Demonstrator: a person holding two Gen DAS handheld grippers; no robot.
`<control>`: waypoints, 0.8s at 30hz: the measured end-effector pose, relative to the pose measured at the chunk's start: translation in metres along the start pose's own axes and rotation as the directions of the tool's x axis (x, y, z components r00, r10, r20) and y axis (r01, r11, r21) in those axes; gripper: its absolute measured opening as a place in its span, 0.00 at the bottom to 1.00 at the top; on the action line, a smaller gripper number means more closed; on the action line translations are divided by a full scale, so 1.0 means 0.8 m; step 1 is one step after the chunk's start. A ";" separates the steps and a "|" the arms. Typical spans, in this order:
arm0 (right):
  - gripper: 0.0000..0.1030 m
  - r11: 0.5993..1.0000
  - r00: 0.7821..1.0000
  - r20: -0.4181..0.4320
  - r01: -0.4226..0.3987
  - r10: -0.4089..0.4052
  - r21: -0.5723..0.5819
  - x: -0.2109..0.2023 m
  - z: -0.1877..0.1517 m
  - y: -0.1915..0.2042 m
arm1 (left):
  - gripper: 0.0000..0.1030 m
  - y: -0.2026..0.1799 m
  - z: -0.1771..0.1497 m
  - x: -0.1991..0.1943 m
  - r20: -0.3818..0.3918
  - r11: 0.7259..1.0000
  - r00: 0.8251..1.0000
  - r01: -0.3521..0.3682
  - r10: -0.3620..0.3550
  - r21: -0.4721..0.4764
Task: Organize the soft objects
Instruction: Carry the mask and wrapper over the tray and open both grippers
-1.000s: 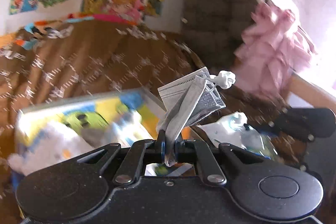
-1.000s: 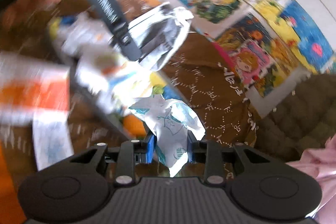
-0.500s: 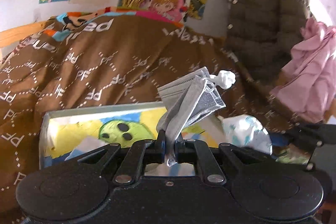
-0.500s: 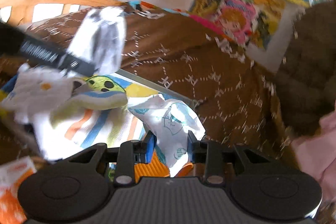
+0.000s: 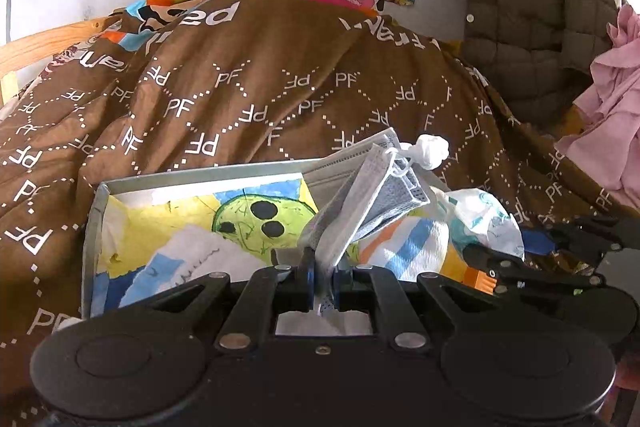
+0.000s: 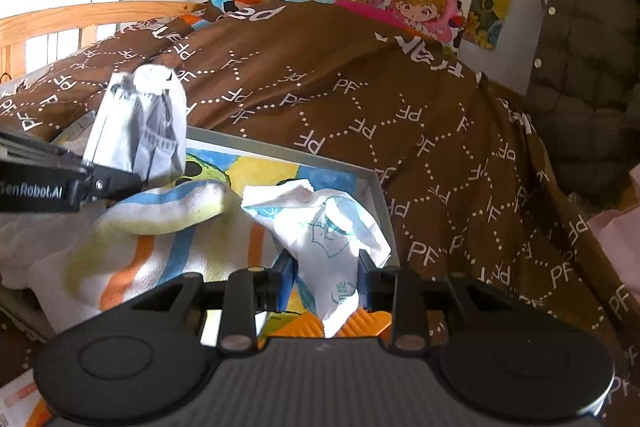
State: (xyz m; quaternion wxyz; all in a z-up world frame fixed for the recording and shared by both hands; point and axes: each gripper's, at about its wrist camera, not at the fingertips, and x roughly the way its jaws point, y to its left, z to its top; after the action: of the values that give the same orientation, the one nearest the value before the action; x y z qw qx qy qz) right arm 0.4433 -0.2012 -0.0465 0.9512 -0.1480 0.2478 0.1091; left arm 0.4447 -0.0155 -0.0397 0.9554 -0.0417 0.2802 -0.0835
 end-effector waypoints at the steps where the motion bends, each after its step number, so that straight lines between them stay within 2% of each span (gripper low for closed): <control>1: 0.35 1.000 1.000 -0.001 0.000 0.000 0.006 0.000 -0.001 -0.001 | 0.08 -0.001 -0.001 0.001 -0.004 1.000 1.000 0.000 0.000 0.004; 16: 0.36 1.000 1.000 -0.008 0.002 -0.002 0.030 -0.006 -0.004 -0.006 | 0.10 -0.007 -0.005 0.004 -0.018 1.000 1.000 -0.006 0.006 -0.004; 24: 0.45 1.000 1.000 0.000 0.003 -0.003 0.029 -0.008 -0.002 -0.001 | 0.20 -0.009 -0.006 0.005 -0.029 1.000 1.000 -0.006 0.005 -0.009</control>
State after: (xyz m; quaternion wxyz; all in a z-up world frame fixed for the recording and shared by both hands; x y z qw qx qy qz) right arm 0.4372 -0.2035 -0.0440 0.9535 -0.1347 0.2488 0.1040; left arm 0.4441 -0.0236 -0.0451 0.9513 -0.0443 0.2944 -0.0802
